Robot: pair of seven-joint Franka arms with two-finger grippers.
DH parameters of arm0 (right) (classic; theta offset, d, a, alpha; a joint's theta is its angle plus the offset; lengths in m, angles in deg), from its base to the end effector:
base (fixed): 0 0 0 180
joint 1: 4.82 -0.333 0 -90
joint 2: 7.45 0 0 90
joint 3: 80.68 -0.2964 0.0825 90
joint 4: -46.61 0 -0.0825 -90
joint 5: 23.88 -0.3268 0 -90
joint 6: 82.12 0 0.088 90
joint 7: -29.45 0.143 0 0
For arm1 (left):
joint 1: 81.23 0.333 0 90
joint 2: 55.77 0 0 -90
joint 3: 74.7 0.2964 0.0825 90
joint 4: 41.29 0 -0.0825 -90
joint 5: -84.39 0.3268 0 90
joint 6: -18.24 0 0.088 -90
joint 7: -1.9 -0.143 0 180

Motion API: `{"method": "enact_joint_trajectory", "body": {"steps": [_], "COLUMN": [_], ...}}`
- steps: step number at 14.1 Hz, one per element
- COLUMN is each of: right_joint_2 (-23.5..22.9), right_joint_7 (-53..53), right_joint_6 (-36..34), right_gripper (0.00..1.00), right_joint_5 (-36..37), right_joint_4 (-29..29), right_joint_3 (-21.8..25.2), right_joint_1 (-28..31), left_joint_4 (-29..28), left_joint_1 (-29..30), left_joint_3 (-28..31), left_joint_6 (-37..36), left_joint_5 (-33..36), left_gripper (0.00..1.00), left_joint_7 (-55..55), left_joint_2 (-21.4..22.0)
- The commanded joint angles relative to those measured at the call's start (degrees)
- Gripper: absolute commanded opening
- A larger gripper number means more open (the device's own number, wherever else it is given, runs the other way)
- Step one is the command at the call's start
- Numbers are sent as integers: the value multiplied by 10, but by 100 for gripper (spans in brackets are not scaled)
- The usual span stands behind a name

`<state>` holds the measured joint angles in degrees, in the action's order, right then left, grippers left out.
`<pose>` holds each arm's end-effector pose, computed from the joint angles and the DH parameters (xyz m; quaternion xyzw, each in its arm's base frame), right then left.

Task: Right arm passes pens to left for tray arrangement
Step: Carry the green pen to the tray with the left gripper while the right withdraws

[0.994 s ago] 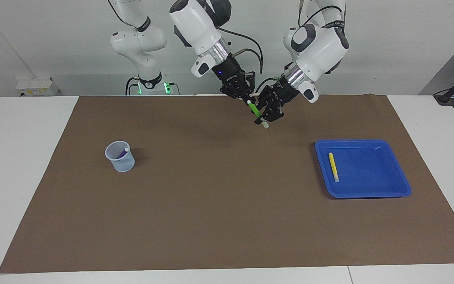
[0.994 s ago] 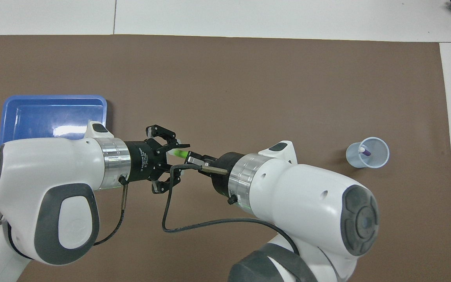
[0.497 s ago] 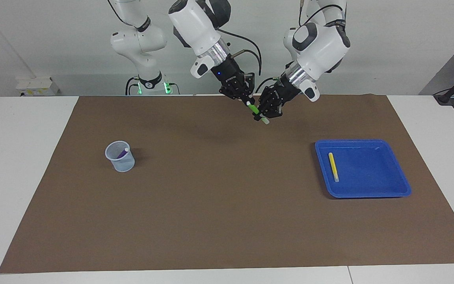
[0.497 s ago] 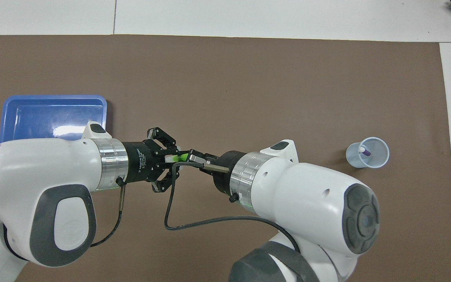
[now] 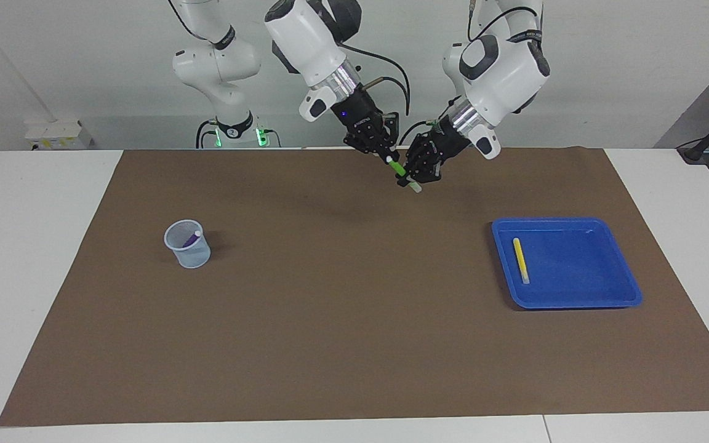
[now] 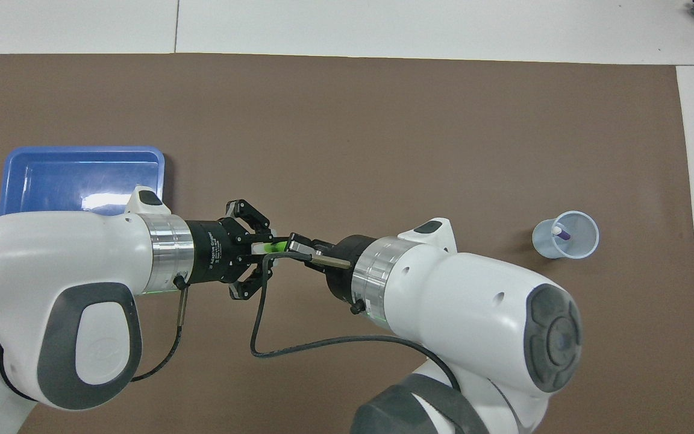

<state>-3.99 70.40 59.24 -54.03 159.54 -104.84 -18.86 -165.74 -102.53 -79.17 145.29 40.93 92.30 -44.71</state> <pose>0.4249 0.3531 0.5272 -0.9278 0.1706 -0.0766 0.3228 0.4159 -0.2492 0.4820 0.6818 0.6517 -0.2065 0.2603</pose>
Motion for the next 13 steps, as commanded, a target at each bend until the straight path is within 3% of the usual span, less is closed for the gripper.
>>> {"method": "enact_joint_trajectory", "body": {"steps": [1,4,7,13], "right_joint_2": [5,5,11,30], "right_joint_7": [11,-3,-70,-207], "right_joint_6": [2,-42,-133,-286], "right_gripper": [100,100,100,100], "right_joint_5": [-11,1,34,132], "right_joint_4": [0,-4,-7,-3], "right_joint_3": [-1,3,4,5], "right_joint_1": [7,13,47,120], "left_joint_4": [-11,-4,13,40], "left_joint_1": [0,40,104,194], "left_joint_3": [2,2,2,2], "left_joint_6": [-28,-74,-153,-283], "left_joint_5": [-1,0,13,183], "left_gripper": [0,0,0,0], "left_joint_7": [-22,-85,-195,-530], "left_joint_2": [23,26,26,25]}}
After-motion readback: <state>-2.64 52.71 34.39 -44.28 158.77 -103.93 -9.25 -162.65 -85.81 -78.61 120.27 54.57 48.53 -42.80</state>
